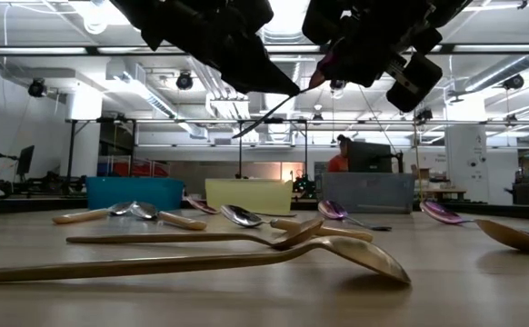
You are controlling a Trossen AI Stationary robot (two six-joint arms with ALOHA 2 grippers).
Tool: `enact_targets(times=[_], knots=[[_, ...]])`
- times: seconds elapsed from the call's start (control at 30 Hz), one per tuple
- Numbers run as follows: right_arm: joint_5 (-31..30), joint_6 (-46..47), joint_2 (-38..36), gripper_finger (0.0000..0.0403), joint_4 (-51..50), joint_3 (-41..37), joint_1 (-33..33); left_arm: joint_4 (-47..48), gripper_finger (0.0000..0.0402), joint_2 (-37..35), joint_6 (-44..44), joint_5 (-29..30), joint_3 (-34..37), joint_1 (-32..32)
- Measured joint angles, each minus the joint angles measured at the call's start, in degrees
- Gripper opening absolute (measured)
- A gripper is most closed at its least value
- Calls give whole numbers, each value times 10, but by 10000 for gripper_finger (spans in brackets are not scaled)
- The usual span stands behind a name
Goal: Sort silverware by color (type)
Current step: Put the blue spoon into the blue bin
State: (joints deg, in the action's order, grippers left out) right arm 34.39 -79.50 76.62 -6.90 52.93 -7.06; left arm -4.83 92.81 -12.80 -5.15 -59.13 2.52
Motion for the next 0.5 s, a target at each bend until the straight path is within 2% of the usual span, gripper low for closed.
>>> enact_targets(times=[0.3,0.5], knots=[[0,0,0,13,3,0,0,3,2,-5,10,1,0,0],[0,0,0,13,4,0,0,2,49,-4,-15,1,0,0]])
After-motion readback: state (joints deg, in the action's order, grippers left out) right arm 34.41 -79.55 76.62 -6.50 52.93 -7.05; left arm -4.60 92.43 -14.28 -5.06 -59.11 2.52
